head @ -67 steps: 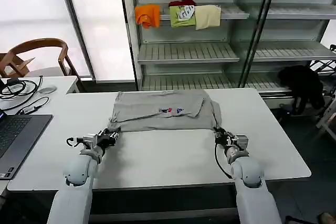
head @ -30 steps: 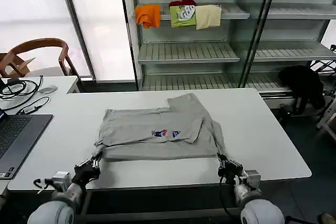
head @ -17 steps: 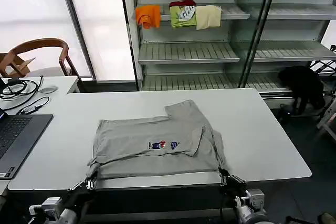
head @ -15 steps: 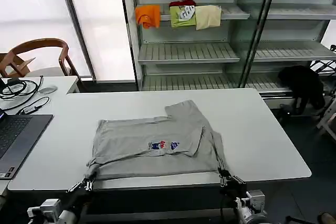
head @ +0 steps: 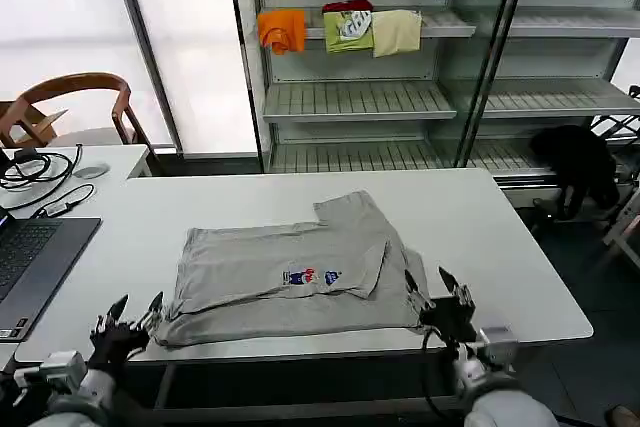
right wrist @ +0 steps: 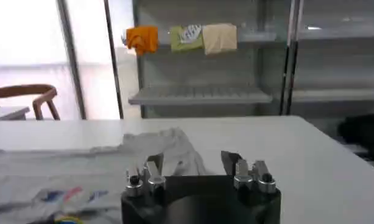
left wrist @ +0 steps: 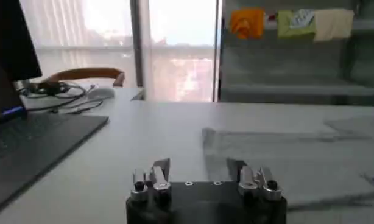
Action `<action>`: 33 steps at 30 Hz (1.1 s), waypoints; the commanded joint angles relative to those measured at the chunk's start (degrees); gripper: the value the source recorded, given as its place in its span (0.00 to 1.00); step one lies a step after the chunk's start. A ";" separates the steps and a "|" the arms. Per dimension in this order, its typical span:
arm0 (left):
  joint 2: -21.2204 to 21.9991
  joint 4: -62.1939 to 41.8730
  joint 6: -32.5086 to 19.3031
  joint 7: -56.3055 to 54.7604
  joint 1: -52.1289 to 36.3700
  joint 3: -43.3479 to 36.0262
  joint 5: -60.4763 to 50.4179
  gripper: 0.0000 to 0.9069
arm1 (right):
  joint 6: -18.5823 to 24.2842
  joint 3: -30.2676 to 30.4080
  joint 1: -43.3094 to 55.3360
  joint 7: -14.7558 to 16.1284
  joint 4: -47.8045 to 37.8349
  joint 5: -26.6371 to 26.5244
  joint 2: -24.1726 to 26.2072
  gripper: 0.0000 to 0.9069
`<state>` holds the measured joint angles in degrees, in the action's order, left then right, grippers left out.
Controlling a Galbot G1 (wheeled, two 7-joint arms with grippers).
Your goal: Fold and organize the clothes.
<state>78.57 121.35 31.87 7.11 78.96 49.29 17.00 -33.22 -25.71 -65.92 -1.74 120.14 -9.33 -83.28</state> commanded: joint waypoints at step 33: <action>-8.78 -49.93 1.18 10.52 -39.81 -14.98 -12.73 0.46 | 7.91 0.78 43.70 8.89 -67.08 14.62 -11.72 0.06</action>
<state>70.02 75.52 32.95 16.37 41.25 35.08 6.78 -25.86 -25.05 -24.36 6.42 56.74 1.45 -92.20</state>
